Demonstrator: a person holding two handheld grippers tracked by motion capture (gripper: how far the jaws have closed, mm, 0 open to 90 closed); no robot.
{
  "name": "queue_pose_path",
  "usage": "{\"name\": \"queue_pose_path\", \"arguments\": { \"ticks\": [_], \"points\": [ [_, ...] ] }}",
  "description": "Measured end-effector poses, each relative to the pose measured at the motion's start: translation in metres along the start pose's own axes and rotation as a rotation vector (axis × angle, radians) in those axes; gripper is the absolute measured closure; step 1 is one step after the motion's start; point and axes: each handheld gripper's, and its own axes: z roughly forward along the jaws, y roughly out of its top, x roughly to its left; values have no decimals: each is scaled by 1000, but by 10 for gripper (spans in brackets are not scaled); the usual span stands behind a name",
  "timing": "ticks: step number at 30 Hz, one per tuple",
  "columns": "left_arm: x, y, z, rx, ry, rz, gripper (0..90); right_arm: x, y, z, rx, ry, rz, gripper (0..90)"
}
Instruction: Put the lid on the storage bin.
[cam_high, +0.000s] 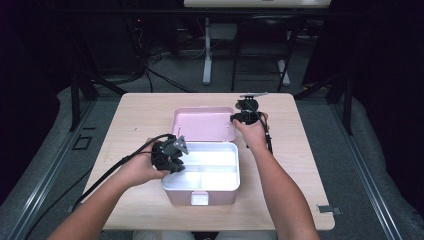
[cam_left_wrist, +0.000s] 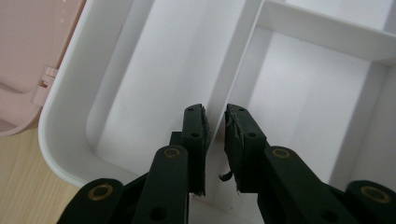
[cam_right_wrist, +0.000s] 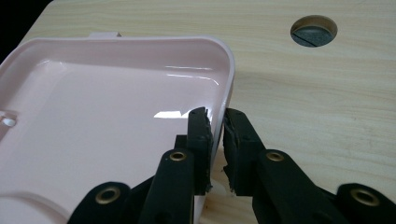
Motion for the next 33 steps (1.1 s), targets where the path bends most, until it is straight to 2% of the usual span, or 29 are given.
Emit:
{"name": "queue_pose_path", "arguments": {
  "ticks": [16,21,23,33],
  "points": [
    [0,0,0,1,1,0,775,5,3,-22,-85,19,4,847],
    [-1,0,0,-1,2,-2,775,9,3,-32,-124,16,-17,856],
    [-1,0,0,-1,2,-3,775,11,3,-38,-156,15,-51,861],
    [-1,0,0,-2,4,-2,774,22,-3,-66,-235,17,-121,869]
  ]
}}
